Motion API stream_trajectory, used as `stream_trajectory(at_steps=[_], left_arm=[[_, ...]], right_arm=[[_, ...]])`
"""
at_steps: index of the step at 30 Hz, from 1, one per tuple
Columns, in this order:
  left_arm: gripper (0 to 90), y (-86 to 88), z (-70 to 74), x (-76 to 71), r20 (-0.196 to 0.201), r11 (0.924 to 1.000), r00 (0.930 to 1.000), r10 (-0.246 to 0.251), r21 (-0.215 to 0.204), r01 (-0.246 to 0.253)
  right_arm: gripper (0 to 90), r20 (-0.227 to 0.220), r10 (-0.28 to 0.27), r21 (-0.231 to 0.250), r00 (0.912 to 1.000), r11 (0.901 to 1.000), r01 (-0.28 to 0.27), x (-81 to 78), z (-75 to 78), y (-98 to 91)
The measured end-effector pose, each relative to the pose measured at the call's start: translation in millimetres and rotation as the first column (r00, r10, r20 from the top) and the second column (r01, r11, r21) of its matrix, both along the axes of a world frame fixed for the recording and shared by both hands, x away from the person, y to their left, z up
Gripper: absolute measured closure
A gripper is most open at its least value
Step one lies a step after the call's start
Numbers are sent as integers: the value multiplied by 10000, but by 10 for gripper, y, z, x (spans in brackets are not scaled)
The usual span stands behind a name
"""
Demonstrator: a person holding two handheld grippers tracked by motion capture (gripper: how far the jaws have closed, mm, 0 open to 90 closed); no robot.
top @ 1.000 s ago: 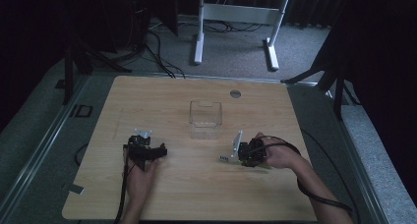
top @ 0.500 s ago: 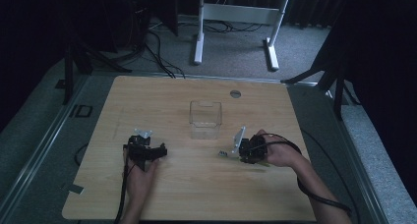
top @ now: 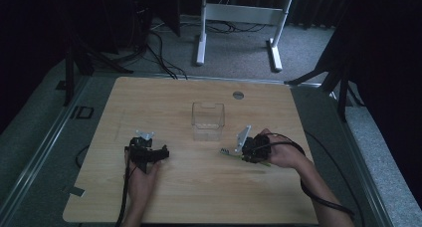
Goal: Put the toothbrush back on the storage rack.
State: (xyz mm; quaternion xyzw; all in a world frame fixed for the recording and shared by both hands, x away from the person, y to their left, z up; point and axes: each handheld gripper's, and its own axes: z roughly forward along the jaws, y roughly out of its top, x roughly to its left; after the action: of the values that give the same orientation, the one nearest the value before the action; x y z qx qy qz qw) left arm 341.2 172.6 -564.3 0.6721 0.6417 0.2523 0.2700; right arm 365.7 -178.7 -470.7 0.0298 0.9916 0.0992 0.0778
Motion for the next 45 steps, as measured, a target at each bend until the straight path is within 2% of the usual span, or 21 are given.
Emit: stream_trajectory(at_steps=[18, 26, 29, 36, 41, 45], left_arm=[[30, 0, 0, 0, -4, 10000, 10000, -2, 1, 2], [30, 1, 1, 0, -13, 10000, 10000, -6, 3, 6], [30, 1, 2, 0, -21, 10000, 10000, -5, 3, 5], [30, 0, 1, 0, -8, 10000, 10000, -3, 1, 3], [30, 1, 1, 0, -11, 10000, 10000, -6, 0, 6], [30, 0, 1, 0, -11, 10000, 10000, 2, -3, -2]], right_arm=[[820, 484, -311, 1007, 9983, 9946, 261, 32, 122, -1], [820, 654, -438, 1297, 9969, 9909, 350, 46, 155, -10], [820, 716, -559, 1542, 9959, 9871, 444, 49, 179, -14], [820, 899, -664, 1763, 9937, 9831, 498, 51, 203, -14], [819, 1046, -934, 2241, 9901, 9722, 680, 60, 239, -30], [819, 1119, -1096, 2436, 9877, 9666, 797, 67, 254, -36]])
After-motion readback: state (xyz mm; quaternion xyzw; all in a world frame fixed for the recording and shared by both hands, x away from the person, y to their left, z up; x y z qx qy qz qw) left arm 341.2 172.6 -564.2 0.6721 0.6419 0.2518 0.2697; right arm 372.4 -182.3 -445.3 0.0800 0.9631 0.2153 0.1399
